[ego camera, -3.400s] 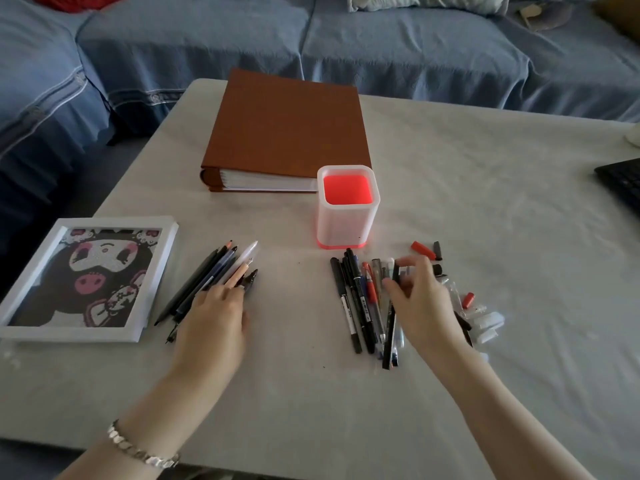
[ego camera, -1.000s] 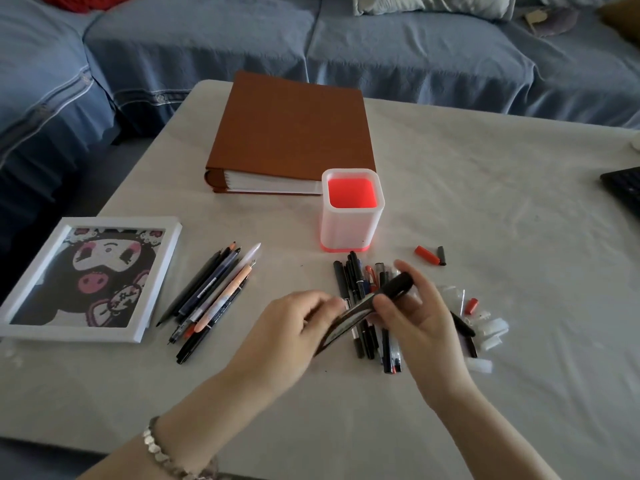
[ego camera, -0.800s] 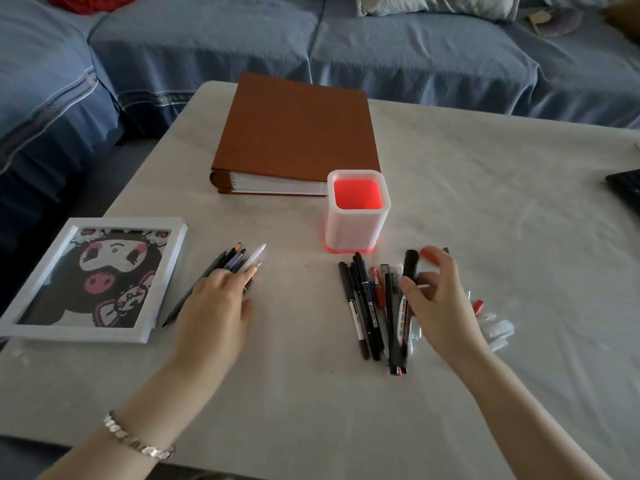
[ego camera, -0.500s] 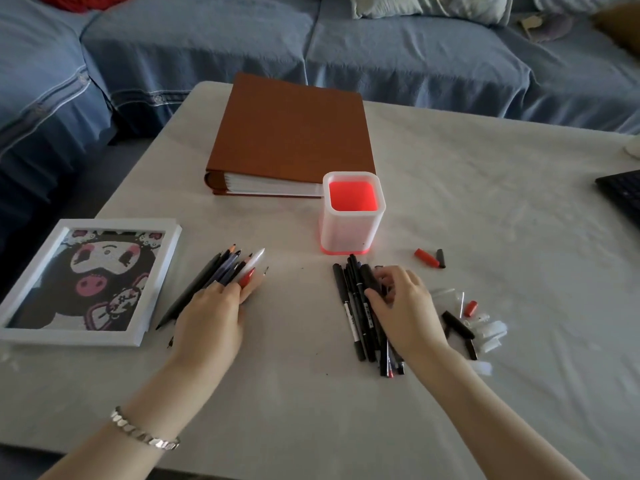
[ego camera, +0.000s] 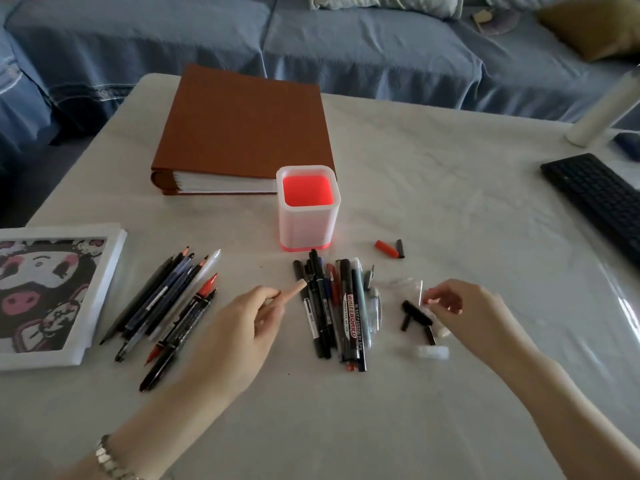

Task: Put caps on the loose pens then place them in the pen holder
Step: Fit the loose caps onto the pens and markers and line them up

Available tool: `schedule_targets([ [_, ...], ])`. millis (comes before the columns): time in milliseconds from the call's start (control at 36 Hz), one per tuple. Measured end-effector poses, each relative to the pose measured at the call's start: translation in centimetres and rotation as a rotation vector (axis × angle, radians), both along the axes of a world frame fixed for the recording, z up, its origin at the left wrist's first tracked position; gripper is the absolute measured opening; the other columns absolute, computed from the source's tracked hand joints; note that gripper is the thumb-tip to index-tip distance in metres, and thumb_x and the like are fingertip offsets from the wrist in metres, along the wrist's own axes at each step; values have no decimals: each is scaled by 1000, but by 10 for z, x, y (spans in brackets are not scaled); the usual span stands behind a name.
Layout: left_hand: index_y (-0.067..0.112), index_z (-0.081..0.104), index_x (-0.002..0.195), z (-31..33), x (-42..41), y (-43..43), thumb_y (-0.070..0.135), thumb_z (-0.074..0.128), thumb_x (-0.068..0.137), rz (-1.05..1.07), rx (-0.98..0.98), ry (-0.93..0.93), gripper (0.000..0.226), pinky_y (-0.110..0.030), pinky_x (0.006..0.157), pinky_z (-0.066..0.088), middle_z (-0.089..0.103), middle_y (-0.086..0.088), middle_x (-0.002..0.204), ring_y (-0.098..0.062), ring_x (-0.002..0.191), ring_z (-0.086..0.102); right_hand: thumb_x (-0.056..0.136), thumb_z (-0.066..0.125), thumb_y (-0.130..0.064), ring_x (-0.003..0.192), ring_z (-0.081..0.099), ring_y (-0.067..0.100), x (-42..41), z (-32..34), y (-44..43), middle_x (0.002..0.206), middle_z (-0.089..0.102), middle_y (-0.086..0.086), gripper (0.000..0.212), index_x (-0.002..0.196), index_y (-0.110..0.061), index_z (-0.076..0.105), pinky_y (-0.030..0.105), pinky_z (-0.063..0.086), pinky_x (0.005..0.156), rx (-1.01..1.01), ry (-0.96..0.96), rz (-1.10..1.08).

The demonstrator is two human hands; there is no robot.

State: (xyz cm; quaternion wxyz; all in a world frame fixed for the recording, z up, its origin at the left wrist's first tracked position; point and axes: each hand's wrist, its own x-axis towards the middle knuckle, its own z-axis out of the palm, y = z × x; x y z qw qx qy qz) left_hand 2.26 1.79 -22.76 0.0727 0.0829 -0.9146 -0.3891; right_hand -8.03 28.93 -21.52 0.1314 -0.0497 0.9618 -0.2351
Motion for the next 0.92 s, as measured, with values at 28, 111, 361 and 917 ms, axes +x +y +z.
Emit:
schedule_targets([
  [28,24,59,88,0,0,2,26,53,88,-11,34,-2,7,-20,52,37,55,8,63,-7,66,52,81,59,-14,73,57,15,-2,2,10,75,63,-9,18,76,-31,59,31,46,67,52,-31,9],
  [111,25,60,88,4,2,9,24,54,88,-27,71,1,6,-15,61,39,61,9,70,-5,75,53,76,63,-14,66,51,7,-4,6,33,71,56,-16,29,67,-39,52,26,41,62,186,-97,85],
  [361,26,61,85,9,4,16,23,55,87,-31,72,-49,7,-10,57,38,58,21,84,-6,73,53,73,69,-38,75,46,2,12,-8,25,79,41,-18,31,69,-45,40,17,38,64,254,-170,329],
  [917,28,61,81,11,12,10,26,55,87,-48,146,-85,8,-22,55,40,61,11,78,-15,67,54,83,60,-30,80,51,13,-6,-6,-26,90,50,-10,10,92,-26,62,27,42,67,96,13,200],
])
